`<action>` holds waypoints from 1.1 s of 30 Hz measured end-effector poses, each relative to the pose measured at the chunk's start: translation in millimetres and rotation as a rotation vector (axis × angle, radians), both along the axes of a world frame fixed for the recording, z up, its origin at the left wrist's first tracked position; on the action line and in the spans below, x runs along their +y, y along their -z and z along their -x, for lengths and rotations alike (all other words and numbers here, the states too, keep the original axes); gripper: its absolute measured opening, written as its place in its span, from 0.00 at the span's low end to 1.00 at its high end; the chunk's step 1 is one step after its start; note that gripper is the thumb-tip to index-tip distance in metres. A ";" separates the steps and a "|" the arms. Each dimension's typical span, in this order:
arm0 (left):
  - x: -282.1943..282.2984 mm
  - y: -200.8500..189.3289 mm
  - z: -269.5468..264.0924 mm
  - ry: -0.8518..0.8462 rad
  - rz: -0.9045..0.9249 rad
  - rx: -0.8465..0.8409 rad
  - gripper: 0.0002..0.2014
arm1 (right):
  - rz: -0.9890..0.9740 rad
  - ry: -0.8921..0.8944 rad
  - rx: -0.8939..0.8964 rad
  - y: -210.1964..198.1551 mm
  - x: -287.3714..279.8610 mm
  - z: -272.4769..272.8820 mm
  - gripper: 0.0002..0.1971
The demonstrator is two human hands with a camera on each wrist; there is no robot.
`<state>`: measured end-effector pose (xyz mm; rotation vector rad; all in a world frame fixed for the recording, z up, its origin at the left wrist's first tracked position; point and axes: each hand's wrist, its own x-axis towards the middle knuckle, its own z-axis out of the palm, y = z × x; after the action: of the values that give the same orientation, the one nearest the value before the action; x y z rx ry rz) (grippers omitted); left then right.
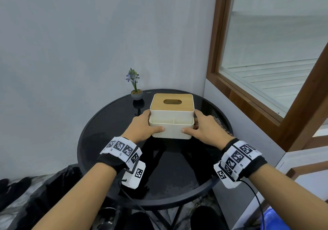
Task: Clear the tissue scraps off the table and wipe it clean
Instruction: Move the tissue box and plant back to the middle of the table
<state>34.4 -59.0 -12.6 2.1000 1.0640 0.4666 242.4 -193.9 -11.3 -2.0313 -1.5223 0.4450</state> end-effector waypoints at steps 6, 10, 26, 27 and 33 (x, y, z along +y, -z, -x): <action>-1.0 0.2 -0.9 -0.008 -0.005 -0.008 0.39 | 0.001 -0.004 -0.002 5.8 3.3 -3.6 0.41; -0.9 -0.6 -1.4 -0.016 -0.004 -0.008 0.39 | 0.021 -0.006 -0.014 7.1 7.4 -5.3 0.39; 1.8 -4.1 -16.3 -0.048 -0.027 0.043 0.37 | 0.073 -0.032 0.010 -6.4 32.1 -33.3 0.34; 3.0 -4.3 -17.4 -0.053 -0.028 0.047 0.37 | 0.073 -0.036 0.013 -7.6 34.4 -34.2 0.34; 13.1 -5.9 -22.8 -0.072 -0.021 0.054 0.37 | 0.078 -0.049 0.034 -9.4 48.4 -40.3 0.34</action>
<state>57.2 -45.9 -6.7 2.1090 1.1737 0.4599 282.7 -145.5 -1.9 -2.0382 -1.5593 0.5628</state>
